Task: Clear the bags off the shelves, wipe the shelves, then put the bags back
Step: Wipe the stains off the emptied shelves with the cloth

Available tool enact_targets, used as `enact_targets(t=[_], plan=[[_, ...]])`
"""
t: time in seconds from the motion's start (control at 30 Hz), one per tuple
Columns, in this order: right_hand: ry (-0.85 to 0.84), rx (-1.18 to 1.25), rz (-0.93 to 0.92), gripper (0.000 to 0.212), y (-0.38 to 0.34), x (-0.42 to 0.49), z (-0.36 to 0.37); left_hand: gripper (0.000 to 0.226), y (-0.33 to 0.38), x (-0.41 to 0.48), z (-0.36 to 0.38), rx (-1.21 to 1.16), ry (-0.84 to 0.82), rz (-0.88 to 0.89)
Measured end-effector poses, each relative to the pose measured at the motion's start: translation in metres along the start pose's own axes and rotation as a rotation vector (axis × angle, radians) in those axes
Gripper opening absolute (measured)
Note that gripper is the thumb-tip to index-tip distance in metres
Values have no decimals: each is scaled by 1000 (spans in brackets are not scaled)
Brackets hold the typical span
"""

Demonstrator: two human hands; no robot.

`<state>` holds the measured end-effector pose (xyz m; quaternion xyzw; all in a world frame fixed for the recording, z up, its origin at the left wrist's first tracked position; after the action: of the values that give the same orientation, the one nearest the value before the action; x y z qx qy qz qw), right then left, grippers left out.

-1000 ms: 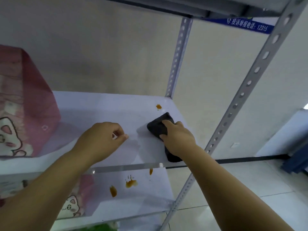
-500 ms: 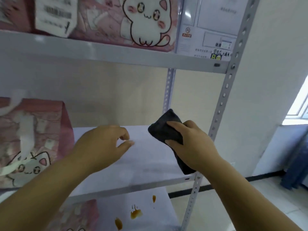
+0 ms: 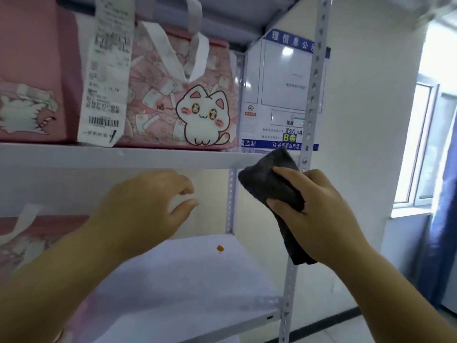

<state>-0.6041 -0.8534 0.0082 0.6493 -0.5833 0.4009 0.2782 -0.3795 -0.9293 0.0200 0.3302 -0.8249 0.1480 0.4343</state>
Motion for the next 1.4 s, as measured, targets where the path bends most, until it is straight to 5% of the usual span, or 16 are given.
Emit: enact_targets(t=[0.17,0.27,0.73,1.03,1.23,1.4], plan=[[84,7,13,47,19,33,-11,39,9,26,-3,82,118,111],[82,-2,38,45,32,57,-14,26,15,45,3,130,149,130],[-40,-208,66,37,62,132,-17,11,9,99,36,184,107,201],[-567,-441,-13,28,45,151,20,10,7,103,36,129,99,218],[-757,-729,-102,23,47,181,47,9,7,104,33,143,88,219],[-883,-672,-14,18,57,201,65,9,8,105,32,138,63,224]])
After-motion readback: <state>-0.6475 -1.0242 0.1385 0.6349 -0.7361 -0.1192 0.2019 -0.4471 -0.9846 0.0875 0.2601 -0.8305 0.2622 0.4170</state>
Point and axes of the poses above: each hand's wrist, its own x-axis towards the middle knuckle, its own z-axis out of the palm, y = z × x, the point moved 4 cm from there along x, towards the middle knuckle, and after that the axes turned 6 degrees about -z, right-handed, at the moved point
